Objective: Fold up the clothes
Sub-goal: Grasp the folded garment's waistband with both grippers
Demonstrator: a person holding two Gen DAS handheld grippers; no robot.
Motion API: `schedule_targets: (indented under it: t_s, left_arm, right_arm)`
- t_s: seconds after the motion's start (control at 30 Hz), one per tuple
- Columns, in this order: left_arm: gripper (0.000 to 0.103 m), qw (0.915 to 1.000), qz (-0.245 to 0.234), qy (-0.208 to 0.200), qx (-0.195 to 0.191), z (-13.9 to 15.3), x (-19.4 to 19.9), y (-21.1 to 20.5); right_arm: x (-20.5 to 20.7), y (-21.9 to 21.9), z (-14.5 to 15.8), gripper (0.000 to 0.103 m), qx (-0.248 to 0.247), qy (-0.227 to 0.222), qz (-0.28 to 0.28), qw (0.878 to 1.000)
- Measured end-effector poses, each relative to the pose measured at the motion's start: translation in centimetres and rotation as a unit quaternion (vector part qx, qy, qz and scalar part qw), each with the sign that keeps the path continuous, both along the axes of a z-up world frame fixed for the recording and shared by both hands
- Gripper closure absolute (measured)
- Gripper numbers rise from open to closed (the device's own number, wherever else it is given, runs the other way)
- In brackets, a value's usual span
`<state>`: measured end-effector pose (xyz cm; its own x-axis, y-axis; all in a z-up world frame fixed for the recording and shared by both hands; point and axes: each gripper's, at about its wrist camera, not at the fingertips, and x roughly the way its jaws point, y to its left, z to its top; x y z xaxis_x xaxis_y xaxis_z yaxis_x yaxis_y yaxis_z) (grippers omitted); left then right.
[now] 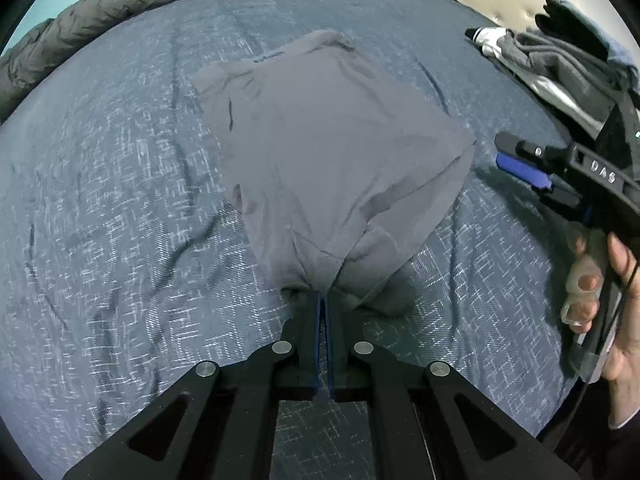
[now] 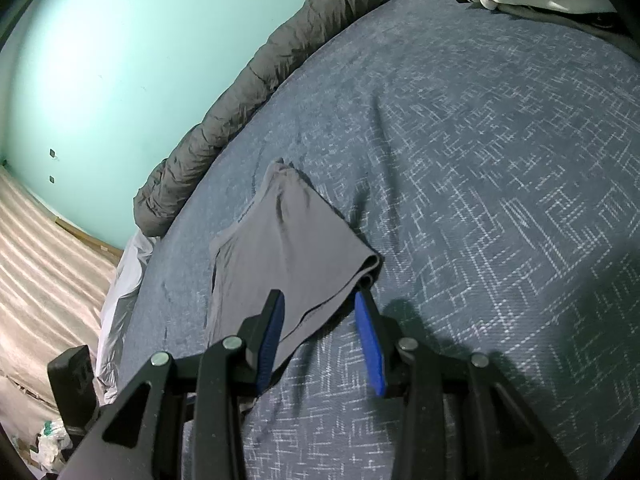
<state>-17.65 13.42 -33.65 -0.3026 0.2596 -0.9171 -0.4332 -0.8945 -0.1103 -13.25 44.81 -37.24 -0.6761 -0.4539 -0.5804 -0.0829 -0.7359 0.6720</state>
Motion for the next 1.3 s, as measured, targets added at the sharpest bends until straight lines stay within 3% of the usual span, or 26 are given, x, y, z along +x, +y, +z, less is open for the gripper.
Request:
schedule_targets:
  t_s: [0.07,0.2,0.3,0.37,0.47,0.6,0.7,0.87,1.13,1.3]
  left_arm:
    - [0.097,0.9999,0.007,0.002,0.011,0.7,-0.2,-0.6]
    - [0.062,0.9985,0.025,0.003,0.048,2.0,-1.0,-2.1]
    - [0.062,0.9966,0.047,0.001,0.068,1.7,-3.4,-3.2]
    - [0.062,0.9948,0.062,0.0,0.08,1.4,-5.0,-3.9]
    - [0.062,0.9915,0.085,-0.002,0.099,1.0,-7.4,-4.9]
    - [0.062,0.9862,0.11,-0.01,0.123,0.3,-11.2,-6.1]
    - [0.059,0.9837,0.111,-0.031,0.138,-0.5,-14.3,-5.8]
    - [0.058,0.9781,0.126,-0.04,0.161,-1.2,-17.9,-5.6]
    - [0.058,0.9718,0.141,-0.046,0.183,-2.5,-21.6,-6.5]
    - [0.058,0.9656,0.154,-0.048,0.204,-3.2,-22.4,-6.7]
  right_arm:
    - [0.0,0.1,-0.1,0.066,0.003,-0.003,0.001,1.0]
    - [0.1,0.5,-0.2,0.066,0.006,-0.014,0.009,1.0]
    - [0.3,0.9,0.8,0.064,0.016,-0.005,0.02,1.0]
    - [0.5,1.1,1.3,0.056,0.023,0.003,0.02,1.0]
    - [0.7,1.7,1.2,0.056,0.006,0.001,0.015,1.0]
    - [-0.4,2.1,2.1,0.055,0.02,-0.001,0.001,1.0]
    - [-3.8,1.8,3.1,0.055,0.01,-0.006,0.013,1.0]
    - [-11.6,-0.6,5.1,0.053,0.05,-0.025,0.066,0.996]
    - [-22.1,-4.5,4.3,0.047,0.074,-0.088,0.137,0.984]
    - [-24.8,-5.7,2.9,0.047,0.113,-0.106,0.127,0.98]
